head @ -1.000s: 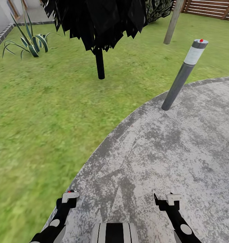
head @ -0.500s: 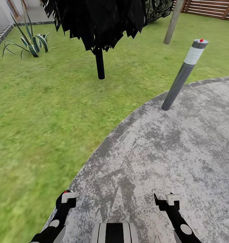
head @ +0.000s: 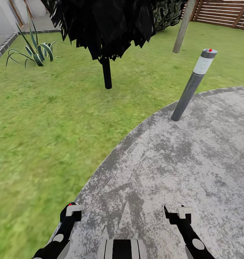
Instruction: Pick up the pesticide atomizer in the garden and spray insectifuge to fully cover both potted plants in the garden.
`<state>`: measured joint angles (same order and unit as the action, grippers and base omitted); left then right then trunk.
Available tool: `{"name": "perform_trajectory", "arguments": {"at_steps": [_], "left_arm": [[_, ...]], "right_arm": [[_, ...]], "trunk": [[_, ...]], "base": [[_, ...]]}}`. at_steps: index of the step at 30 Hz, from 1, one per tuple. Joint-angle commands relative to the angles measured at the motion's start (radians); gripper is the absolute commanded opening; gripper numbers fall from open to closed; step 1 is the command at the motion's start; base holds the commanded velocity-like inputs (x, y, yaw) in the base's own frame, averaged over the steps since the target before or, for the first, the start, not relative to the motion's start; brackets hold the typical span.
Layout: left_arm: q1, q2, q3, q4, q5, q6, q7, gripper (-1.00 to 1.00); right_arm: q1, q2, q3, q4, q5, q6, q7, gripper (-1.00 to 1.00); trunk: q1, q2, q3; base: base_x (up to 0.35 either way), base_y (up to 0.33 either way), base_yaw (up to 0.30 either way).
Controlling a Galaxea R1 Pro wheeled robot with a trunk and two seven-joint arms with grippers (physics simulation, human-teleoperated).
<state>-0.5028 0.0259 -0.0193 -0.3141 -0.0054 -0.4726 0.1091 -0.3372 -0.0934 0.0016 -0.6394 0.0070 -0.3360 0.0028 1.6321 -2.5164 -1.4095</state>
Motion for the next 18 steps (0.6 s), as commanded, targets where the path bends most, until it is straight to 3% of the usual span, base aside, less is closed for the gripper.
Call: {"name": "perform_trajectory", "arguments": {"at_steps": [1,13,18], "left_arm": [[0.000,0.000,-0.001,0.001,-0.001,-0.003,0.004,-1.00],[0.000,0.000,0.000,-0.004,0.008,-0.003,0.004,-1.00],[0.002,0.010,0.004,0.001,0.011,0.001,0.005,-1.00]], "right_arm": [[0.000,0.000,0.000,0.002,0.001,-0.003,0.000,1.00],[0.000,0.005,0.003,0.000,-0.002,-0.003,-0.001,1.00],[0.000,0.023,0.001,0.005,-0.002,-0.004,-0.004,1.00]], "trunk": [[-0.001,0.000,0.003],[-0.006,0.003,0.050],[-0.008,0.004,0.069]], "base": [[0.000,0.000,0.000],[0.000,0.000,0.000],[0.000,0.000,0.000]]}}
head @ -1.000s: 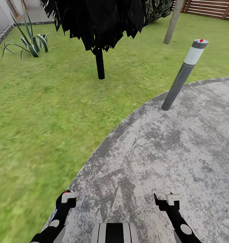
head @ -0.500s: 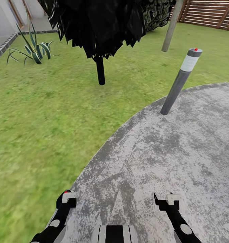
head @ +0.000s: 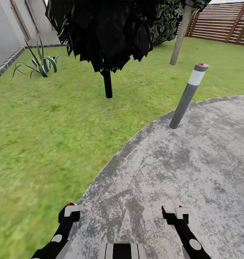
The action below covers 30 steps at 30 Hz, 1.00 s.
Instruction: Pick up the pesticide atomizer in the garden and spray insectifuge to fully cover both potted plants in the garden.
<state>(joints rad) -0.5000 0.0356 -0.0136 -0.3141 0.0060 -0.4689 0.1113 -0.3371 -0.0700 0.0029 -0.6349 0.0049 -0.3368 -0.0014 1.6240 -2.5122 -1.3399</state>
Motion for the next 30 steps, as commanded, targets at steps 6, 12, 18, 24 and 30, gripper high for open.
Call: {"name": "perform_trajectory", "arguments": {"at_steps": [6,12,18,24,30], "left_arm": [[0.096,0.027,0.012,0.004,0.001,-0.012,0.007,-1.00],[0.161,0.030,0.087,0.006,0.001,-0.033,0.007,-1.00],[0.233,0.031,0.118,0.005,-0.001,-0.081,0.006,-1.00],[0.263,0.038,0.122,0.005,0.000,-0.086,0.007,-1.00],[0.271,0.057,0.126,0.006,0.001,-0.086,0.007,-1.00]], "right_arm": [[0.005,0.015,-0.003,0.039,0.000,-0.029,-0.005,1.00],[0.059,0.007,-0.007,0.107,-0.001,-0.160,-0.005,1.00],[0.107,0.004,-0.010,0.204,-0.001,-0.260,-0.005,1.00],[0.116,0.004,-0.020,0.244,-0.002,-0.274,-0.005,1.00],[0.117,0.003,-0.022,0.260,-0.002,-0.273,-0.005,1.00]], "trunk": [[-0.003,0.001,0.030],[-0.006,0.003,0.062],[-0.008,0.004,0.095],[-0.011,0.005,0.128],[-0.014,0.007,0.160]], "base": [[0.000,0.000,0.000],[0.000,0.000,0.000],[0.000,0.000,0.000],[0.000,0.000,0.000],[0.000,0.000,0.000]]}}
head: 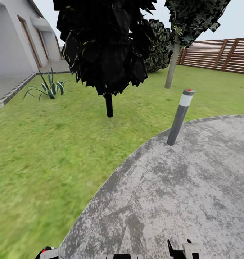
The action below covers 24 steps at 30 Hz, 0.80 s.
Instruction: Pick up the pesticide atomizer in the garden and spray insectifuge to fully cover both potted plants in the garden.
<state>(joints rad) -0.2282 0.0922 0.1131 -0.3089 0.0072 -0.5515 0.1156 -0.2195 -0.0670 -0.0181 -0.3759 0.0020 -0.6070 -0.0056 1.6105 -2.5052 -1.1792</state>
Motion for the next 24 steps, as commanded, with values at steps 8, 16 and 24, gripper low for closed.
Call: {"name": "perform_trajectory", "arguments": {"at_steps": [8,16,24], "left_arm": [[0.004,0.000,-0.001,0.003,0.000,-0.002,0.002,-1.00],[0.004,-0.001,-0.001,0.004,0.002,-0.002,0.002,-1.00],[0.004,-0.003,-0.001,0.005,0.002,-0.002,0.002,-1.00]], "right_arm": [[0.000,0.004,-0.003,0.029,-0.002,0.001,0.001,1.00],[0.000,0.008,-0.002,0.026,-0.005,0.000,0.001,1.00],[0.000,0.008,-0.002,0.026,-0.005,0.001,0.002,1.00]], "trunk": [[-0.004,0.002,0.035],[-0.007,0.004,0.066],[-0.014,0.012,0.097]], "base": [[0.000,0.000,0.000],[0.000,0.000,0.000],[0.000,0.000,0.000]]}}
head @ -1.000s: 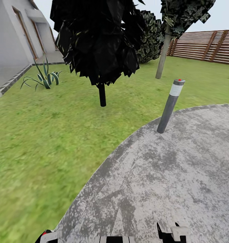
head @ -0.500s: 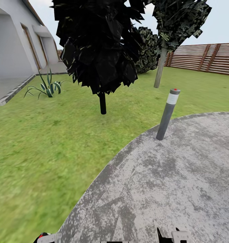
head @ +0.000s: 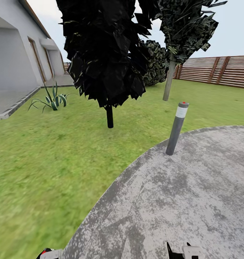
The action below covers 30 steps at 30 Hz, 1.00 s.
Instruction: Pick up the pesticide atomizer in the garden and spray insectifuge to fully cover both potted plants in the garden.
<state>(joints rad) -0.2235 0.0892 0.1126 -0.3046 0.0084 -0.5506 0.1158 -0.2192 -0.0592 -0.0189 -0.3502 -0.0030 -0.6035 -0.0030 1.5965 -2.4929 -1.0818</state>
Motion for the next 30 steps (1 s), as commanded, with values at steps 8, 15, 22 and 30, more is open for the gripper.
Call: {"name": "perform_trajectory", "arguments": {"at_steps": [8,15,22,30], "left_arm": [[0.000,-0.001,-0.001,0.000,0.002,-0.003,0.002,-1.00],[0.000,-0.002,-0.001,0.000,0.002,-0.003,0.002,-1.00],[0.000,-0.002,-0.001,-0.001,0.002,-0.003,0.002,-1.00],[0.000,-0.003,-0.002,-0.001,0.001,-0.004,0.002,-1.00]], "right_arm": [[-0.001,-0.001,-0.001,0.005,0.002,-0.002,0.000,1.00],[-0.001,-0.006,-0.001,0.003,0.003,-0.002,0.001,1.00],[0.000,-0.008,-0.001,0.003,0.004,-0.002,0.000,1.00],[-0.001,-0.007,0.000,0.003,0.003,-0.002,-0.001,1.00]], "trunk": [[-0.031,0.056,0.029],[-0.058,0.105,0.058],[-0.062,0.112,0.067],[-0.062,0.112,0.074]], "base": [[0.000,0.000,-0.116],[0.000,0.000,-0.215],[0.000,0.000,-0.258],[0.000,0.000,-0.271]]}}
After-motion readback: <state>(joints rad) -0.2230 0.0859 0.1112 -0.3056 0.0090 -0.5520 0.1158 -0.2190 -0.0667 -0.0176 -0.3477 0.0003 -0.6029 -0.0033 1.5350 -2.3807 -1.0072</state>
